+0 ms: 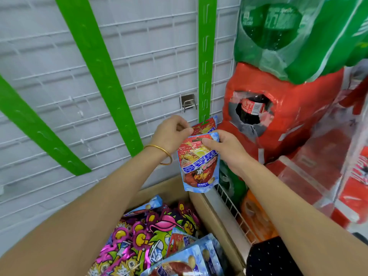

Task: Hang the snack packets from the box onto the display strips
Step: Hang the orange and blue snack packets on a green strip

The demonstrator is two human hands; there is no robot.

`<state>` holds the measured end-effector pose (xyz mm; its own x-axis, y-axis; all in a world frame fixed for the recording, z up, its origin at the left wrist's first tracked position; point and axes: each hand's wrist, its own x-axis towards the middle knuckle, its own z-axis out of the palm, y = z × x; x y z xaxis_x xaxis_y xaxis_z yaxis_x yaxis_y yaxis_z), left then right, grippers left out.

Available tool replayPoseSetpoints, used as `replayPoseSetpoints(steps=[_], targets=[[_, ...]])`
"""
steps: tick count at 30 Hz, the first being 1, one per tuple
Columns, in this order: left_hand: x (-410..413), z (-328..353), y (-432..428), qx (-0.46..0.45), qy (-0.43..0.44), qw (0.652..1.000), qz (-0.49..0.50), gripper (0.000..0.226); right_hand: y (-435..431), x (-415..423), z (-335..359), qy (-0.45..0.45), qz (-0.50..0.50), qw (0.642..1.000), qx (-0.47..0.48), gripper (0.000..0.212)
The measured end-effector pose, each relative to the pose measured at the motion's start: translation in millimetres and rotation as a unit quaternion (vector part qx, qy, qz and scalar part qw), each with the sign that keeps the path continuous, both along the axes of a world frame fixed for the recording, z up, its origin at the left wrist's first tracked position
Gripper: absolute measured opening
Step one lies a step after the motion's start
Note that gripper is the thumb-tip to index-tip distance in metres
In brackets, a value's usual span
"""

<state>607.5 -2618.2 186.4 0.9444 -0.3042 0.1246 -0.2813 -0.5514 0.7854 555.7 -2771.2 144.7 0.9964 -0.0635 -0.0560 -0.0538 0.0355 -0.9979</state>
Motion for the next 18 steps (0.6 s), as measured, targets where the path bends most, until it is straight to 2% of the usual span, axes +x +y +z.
replayPoseSetpoints(steps=[1, 2, 5, 7, 11, 14, 16, 18], targets=[[8.3, 8.7, -8.8, -0.011, -0.039, 0.999, 0.020, 0.008, -3.8, 1.9, 3.8, -0.008, -0.017, 1.000, 0.004, 0.012], [17.2, 16.0, -17.5, -0.011, -0.082, 0.996, 0.041, 0.016, -7.0, 3.4, 7.0, -0.019, -0.032, 0.999, 0.001, 0.014], [39.6, 36.5, -41.3, 0.073, -0.214, 0.969, 0.099, 0.034, -14.3, 7.2, 11.1, -0.034, -0.065, 0.997, -0.020, 0.017], [51.4, 43.1, -52.5, 0.119, -0.245, 0.953, 0.131, 0.036, -17.2, 8.8, 12.4, -0.036, -0.082, 0.996, -0.023, 0.018], [49.9, 39.5, -72.4, 0.195, -0.233, 0.940, 0.157, 0.035, -19.3, 13.6, 12.6, -0.050, -0.102, 0.993, -0.008, 0.018], [44.8, 37.7, -77.9, 0.206, -0.232, 0.936, 0.166, 0.032, -18.5, 16.3, 12.2, -0.059, -0.119, 0.991, -0.009, 0.018], [44.6, 35.2, -76.7, 0.166, -0.222, 0.951, 0.136, 0.026, -19.2, 17.0, 12.9, -0.071, -0.133, 0.988, -0.011, 0.019], [42.6, 31.7, -73.1, 0.073, -0.156, 0.982, 0.077, 0.025, -20.4, 17.5, 14.4, -0.086, -0.149, 0.985, -0.011, 0.020]])
